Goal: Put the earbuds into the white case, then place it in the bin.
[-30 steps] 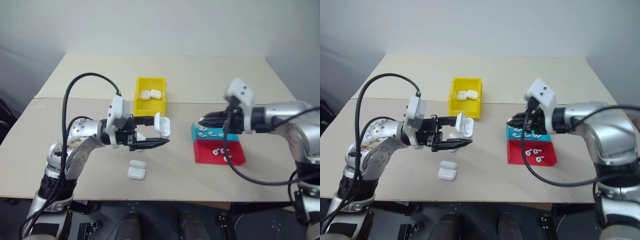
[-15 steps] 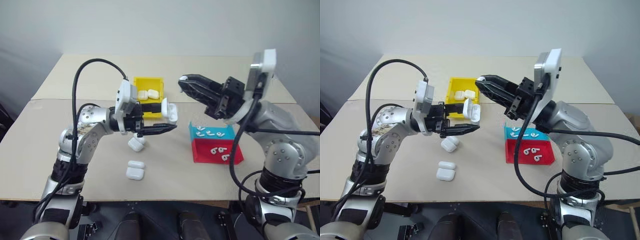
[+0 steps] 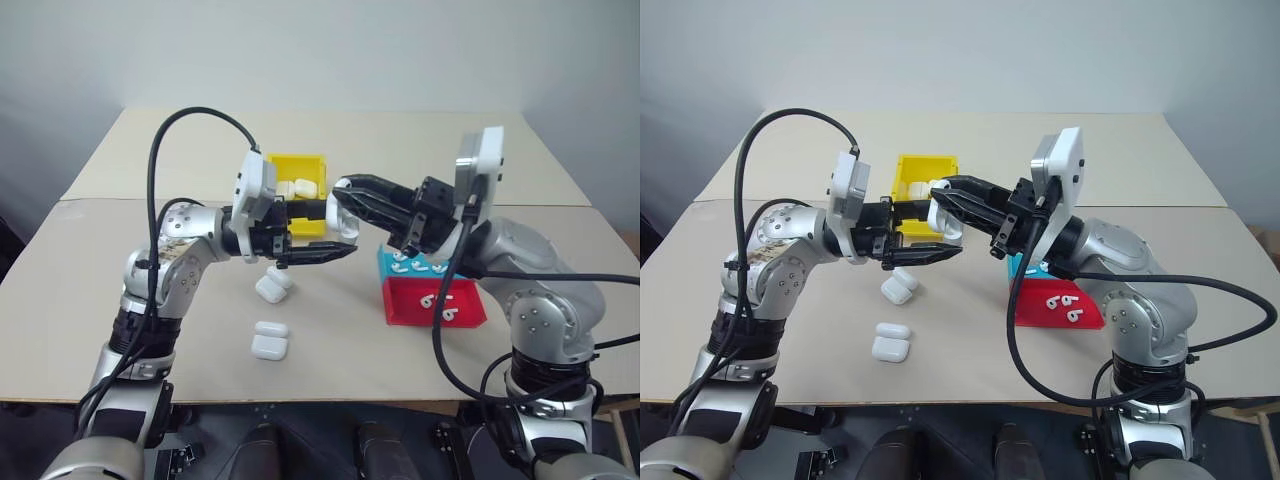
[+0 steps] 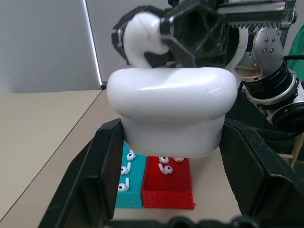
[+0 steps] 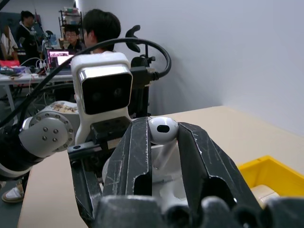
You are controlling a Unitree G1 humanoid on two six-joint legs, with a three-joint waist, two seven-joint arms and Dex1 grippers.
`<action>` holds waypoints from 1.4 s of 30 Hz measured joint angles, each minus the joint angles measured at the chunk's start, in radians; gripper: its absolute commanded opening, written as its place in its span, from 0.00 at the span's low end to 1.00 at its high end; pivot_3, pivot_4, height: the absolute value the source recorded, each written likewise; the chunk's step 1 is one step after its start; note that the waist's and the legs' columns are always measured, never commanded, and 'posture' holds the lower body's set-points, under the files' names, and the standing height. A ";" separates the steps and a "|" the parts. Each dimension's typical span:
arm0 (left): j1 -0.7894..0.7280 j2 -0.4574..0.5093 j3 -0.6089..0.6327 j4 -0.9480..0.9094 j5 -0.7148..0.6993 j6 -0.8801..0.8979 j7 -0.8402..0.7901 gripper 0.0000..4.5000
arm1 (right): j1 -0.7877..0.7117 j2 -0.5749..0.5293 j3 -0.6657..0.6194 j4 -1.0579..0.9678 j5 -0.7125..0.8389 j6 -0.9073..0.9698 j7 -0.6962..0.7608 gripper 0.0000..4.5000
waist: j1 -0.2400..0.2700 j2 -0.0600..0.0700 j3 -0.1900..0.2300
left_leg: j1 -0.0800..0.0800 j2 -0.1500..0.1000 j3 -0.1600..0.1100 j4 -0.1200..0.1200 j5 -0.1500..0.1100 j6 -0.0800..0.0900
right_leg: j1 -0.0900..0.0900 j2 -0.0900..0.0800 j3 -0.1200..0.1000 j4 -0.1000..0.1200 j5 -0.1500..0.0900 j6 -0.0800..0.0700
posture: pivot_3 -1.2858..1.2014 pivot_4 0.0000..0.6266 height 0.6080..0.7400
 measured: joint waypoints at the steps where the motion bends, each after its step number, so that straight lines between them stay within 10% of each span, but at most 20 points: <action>1: 0.000 0.000 0.000 0.001 0.000 0.000 -0.003 0.61 | 0.001 -0.001 0.000 0.001 0.000 -0.003 -0.001 0.14 | 0.000 0.000 0.000 | 0.000 0.000 0.000 0.000 0.000 0.000 | 0.000 0.000 0.000 0.000 0.000 0.000 | 0.52 0.24 1.00; 29: 0.003 -0.013 0.006 0.009 0.006 -0.002 -0.014 0.61 | 0.025 -0.107 0.069 0.038 -0.101 -0.150 0.065 0.14 | 0.000 0.000 0.000 | 0.000 0.000 0.000 0.000 0.000 0.000 | 0.000 0.000 0.000 0.000 0.000 0.000 | 0.52 0.24 1.00; 40: 0.019 -0.005 0.014 0.011 0.020 -0.002 -0.005 0.61 | 0.025 -0.147 0.073 0.076 -0.100 -0.157 0.122 0.99 | 0.000 0.000 0.000 | 0.000 0.000 0.000 0.000 0.000 0.000 | 0.000 0.000 0.000 -0.001 0.000 0.000 | 0.52 0.24 1.00; 42: 0.019 -0.005 0.016 0.012 0.020 -0.002 -0.002 0.61 | 0.025 -0.147 0.075 0.076 -0.099 -0.158 0.124 1.00 | 0.000 0.000 0.000 | 0.000 0.000 0.000 0.000 0.000 0.000 | 0.000 0.000 0.000 -0.001 0.000 0.000 | 0.52 0.24 1.00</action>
